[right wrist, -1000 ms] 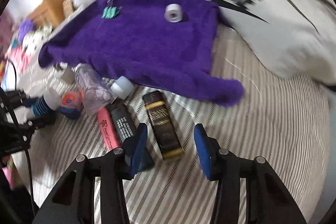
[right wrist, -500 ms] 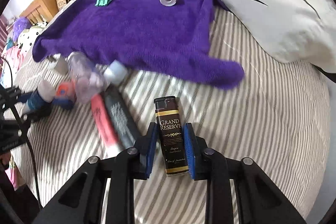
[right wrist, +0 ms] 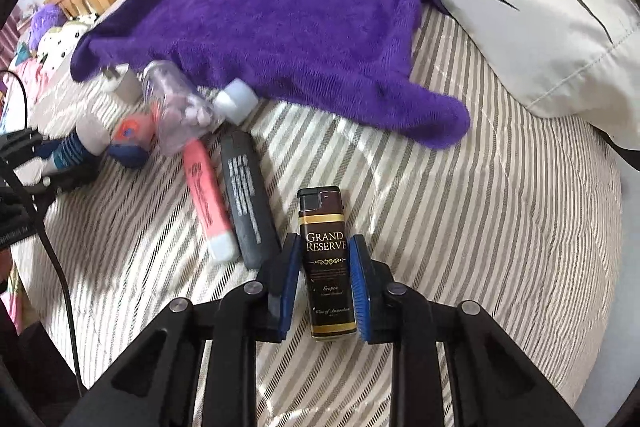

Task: Organize rigid objects
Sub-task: 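Place the balm jar on the towel with the left tool while the right tool places the lighter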

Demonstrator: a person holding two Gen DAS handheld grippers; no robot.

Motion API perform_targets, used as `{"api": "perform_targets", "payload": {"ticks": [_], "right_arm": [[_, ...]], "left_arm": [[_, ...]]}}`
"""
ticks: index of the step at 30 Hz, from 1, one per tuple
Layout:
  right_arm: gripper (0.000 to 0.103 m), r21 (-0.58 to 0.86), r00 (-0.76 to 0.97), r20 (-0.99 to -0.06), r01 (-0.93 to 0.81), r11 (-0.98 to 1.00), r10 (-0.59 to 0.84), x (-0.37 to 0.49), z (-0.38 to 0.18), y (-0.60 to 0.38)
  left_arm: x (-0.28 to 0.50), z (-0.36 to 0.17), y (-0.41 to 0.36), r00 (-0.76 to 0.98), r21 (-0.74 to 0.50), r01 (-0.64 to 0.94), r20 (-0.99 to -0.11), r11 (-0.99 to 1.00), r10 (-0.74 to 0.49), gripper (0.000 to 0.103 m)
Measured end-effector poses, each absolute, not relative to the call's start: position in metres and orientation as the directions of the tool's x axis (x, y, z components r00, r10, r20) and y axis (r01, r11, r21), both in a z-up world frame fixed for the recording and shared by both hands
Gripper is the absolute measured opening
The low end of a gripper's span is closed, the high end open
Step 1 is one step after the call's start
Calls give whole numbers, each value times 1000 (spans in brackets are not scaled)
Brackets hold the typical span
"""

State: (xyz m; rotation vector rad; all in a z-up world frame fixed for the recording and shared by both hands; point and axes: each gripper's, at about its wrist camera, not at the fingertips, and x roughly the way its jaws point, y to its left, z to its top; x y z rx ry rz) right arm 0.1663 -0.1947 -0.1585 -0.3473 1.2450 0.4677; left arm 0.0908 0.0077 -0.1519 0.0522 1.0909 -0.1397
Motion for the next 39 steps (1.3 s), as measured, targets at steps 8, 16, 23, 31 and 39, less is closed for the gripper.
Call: {"api": "perform_targets", "payload": {"ticks": [8,16,23,31,39], "right_arm": [[24,-24,258,-956,-541,840,139,159,-157,-196],[24,67,233,-950,-504,861,210,157,-145,-208],[24,107,247,-935,-487,867,254,160,-124,-210],[24,143,259,-917,-493,858,302,174,-107,-203],[24,156,283,-899,-506,848,335,186,-94,-191]], "left_arm": [[90,-152,4,464,1,148,-883,989,-68,37],[85,-149,21,455,-64,102,-884,993,-104,36],[81,-134,43,476,-93,71,-872,993,-115,36],[84,-111,61,513,-93,57,-852,994,-109,36],[88,-87,74,547,-82,51,-831,995,-96,36]]}}
